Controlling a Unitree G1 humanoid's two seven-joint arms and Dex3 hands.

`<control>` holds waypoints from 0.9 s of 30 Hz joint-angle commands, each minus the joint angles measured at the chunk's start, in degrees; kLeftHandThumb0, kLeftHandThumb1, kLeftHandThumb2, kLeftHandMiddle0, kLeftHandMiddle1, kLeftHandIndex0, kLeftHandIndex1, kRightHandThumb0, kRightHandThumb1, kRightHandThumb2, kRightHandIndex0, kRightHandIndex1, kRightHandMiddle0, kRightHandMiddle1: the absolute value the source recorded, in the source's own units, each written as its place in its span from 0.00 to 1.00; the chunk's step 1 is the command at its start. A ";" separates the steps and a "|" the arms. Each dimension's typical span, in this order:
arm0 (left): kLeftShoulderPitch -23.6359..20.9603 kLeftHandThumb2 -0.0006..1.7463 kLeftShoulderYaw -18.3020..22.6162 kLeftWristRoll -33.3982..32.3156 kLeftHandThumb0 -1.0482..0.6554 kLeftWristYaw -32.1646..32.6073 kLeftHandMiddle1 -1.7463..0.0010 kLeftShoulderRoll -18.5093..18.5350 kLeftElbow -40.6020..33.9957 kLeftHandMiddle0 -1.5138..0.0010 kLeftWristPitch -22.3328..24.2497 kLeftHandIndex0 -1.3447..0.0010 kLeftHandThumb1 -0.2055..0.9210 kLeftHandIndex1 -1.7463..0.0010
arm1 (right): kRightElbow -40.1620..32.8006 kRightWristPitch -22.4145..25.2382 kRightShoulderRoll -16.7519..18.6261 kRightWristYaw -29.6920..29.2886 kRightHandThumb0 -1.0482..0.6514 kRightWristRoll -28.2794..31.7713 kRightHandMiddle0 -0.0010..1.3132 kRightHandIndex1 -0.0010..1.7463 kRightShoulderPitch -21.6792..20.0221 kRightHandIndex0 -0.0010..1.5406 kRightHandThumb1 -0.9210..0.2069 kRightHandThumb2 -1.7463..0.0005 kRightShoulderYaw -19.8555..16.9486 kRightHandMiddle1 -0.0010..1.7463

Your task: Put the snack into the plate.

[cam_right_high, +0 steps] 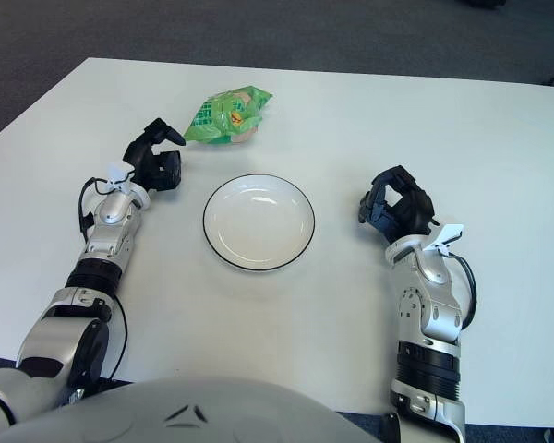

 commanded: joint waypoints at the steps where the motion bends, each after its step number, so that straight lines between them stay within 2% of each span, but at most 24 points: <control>1: 4.71 0.65 -0.21 0.38 0.36 0.08 0.00 -0.72 2.60 0.17 -0.26 0.62 0.59 0.00 | 2.37 1.35 2.59 -0.39 0.35 -0.16 0.41 1.00 3.52 0.74 0.44 0.32 0.46 1.00; 17: 4.60 0.66 -0.25 0.54 0.36 0.37 0.00 -0.71 2.94 0.16 -0.69 0.62 0.58 0.00 | 3.34 0.40 2.57 -0.07 0.35 -0.28 0.42 1.00 3.22 0.75 0.46 0.30 0.42 1.00; 27: 4.40 0.65 -0.44 2.23 0.36 1.71 0.00 -0.48 4.58 0.17 -4.83 0.63 0.59 0.00 | 3.89 -0.30 2.69 -0.05 0.34 -0.35 0.43 1.00 3.07 0.76 0.48 0.29 0.54 1.00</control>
